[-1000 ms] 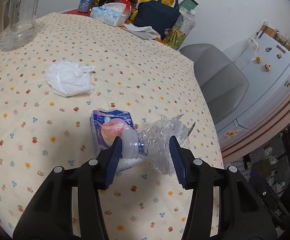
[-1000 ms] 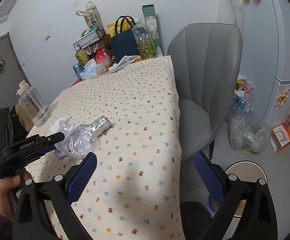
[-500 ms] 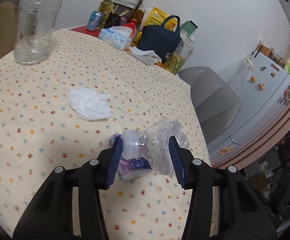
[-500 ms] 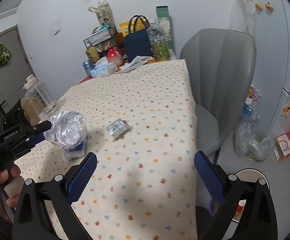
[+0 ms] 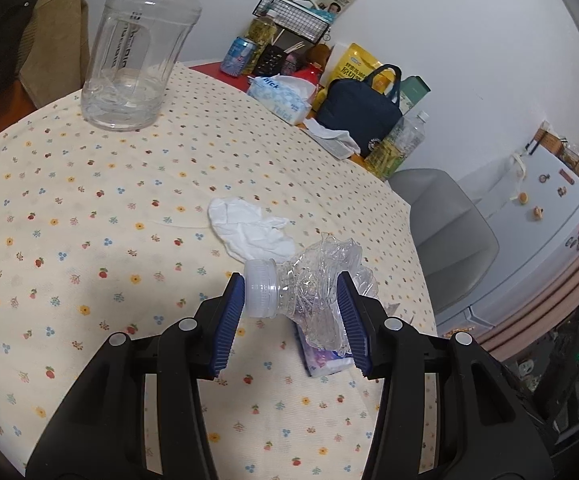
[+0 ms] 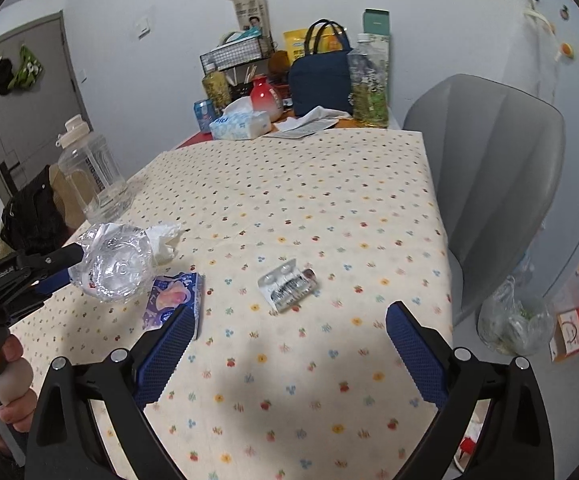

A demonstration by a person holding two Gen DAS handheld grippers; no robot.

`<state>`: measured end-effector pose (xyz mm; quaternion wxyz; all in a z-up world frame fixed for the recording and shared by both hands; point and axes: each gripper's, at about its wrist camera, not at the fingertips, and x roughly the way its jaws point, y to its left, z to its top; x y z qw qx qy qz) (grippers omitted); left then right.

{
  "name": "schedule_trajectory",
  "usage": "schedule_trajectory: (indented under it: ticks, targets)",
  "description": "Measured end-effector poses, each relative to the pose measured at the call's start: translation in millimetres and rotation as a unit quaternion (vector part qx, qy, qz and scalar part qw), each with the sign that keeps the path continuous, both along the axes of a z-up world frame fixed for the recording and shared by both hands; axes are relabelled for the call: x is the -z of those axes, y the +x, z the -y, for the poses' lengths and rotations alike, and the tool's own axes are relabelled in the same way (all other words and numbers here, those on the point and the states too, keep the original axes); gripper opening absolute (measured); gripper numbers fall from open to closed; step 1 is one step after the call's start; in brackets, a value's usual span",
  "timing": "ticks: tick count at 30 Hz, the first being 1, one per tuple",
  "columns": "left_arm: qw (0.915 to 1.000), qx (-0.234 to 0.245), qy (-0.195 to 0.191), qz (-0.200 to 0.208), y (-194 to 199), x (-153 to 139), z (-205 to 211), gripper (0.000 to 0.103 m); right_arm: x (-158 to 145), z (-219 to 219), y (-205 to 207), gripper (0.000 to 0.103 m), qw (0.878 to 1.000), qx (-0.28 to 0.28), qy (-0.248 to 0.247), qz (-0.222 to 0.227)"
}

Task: Collect trash
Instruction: 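Grasp the white pill blister pack with the right tool while the left tool holds the bottle, then carry the blister pack in the right tool and bottle in the left tool to the bin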

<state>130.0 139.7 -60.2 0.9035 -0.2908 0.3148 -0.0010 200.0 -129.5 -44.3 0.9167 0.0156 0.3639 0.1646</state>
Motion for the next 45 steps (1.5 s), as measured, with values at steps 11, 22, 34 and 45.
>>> schedule_trajectory:
  ticks: [11,22,34,45]
  targets:
    - [0.9996,-0.017,-0.014,-0.015,0.5,19.4,-19.0,0.048,29.1,-26.8,44.3,0.087,0.998,-0.028,-0.057,-0.026]
    - [0.9996,-0.012,-0.017,-0.021,6.0,24.7,-15.9,0.048,51.4,-44.5,68.1,0.038,0.993,-0.058,-0.091,-0.053]
    - [0.9999,0.012,-0.007,-0.010,5.0,9.9,9.1,0.048,29.3,-26.1,21.6,0.038,0.995,-0.066,-0.069,-0.022]
    - [0.9973,0.072,0.012,0.000,13.1,-5.3,67.4,0.048,5.5,20.6,-10.6,0.038,0.999,-0.032,-0.026,-0.006]
